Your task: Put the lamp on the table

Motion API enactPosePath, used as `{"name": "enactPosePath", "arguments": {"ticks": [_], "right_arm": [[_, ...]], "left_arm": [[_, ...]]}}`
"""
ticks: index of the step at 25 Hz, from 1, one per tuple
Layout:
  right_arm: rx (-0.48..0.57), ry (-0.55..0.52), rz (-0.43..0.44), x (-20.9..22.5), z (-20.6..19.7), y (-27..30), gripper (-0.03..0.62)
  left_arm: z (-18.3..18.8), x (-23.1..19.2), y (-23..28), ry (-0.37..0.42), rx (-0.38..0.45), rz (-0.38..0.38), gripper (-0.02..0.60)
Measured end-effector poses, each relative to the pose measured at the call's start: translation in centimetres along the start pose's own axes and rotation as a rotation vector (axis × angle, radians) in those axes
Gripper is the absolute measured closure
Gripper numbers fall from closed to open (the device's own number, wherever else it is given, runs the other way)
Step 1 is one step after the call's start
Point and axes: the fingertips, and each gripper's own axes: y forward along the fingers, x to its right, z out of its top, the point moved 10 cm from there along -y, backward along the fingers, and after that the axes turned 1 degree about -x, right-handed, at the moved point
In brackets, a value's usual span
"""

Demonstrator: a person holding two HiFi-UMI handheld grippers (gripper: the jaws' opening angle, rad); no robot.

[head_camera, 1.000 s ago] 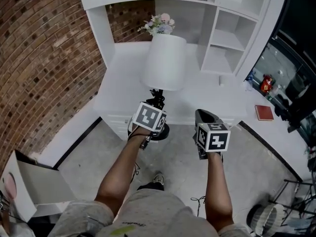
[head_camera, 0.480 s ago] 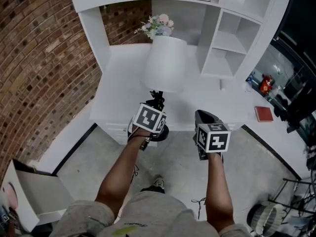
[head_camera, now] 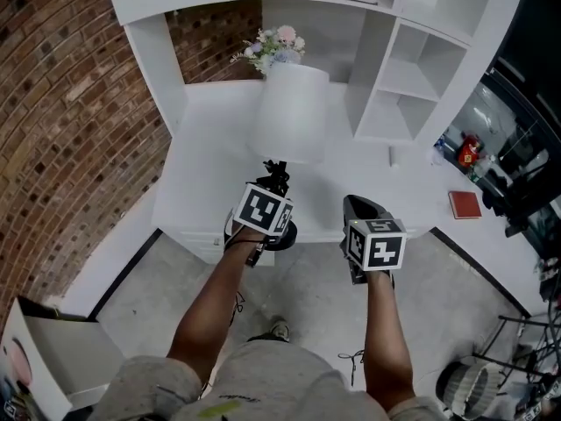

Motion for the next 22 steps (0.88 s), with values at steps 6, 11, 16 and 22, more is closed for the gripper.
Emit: {"name": "enactPosePath", "arguments": {"ticks": [6, 11, 16, 22], "right_arm": [[-0.004, 0.003, -0.008, 0.2, 0.5, 1.6, 0.589], [-0.004, 0.014, -0.015, 0.7, 0.6, 2.1, 0.589], [0.009, 0.020, -0.004, 1.2, 0.5, 2.4, 0.589], [0.030, 0.011, 0.023, 2.4, 1.0, 3.3, 0.589]], "left_arm": [[0.9, -1.3, 1.1, 0.009, -0.008, -0.005, 0.506], [1.1, -1.7, 1.7, 0.007, -0.014, -0.011, 0.506], [1.3, -1.5, 2.1, 0.021, -0.023, 0.001, 0.506], [1.7, -1.0, 3.1, 0.017, -0.020, 0.019, 0.506]]}}
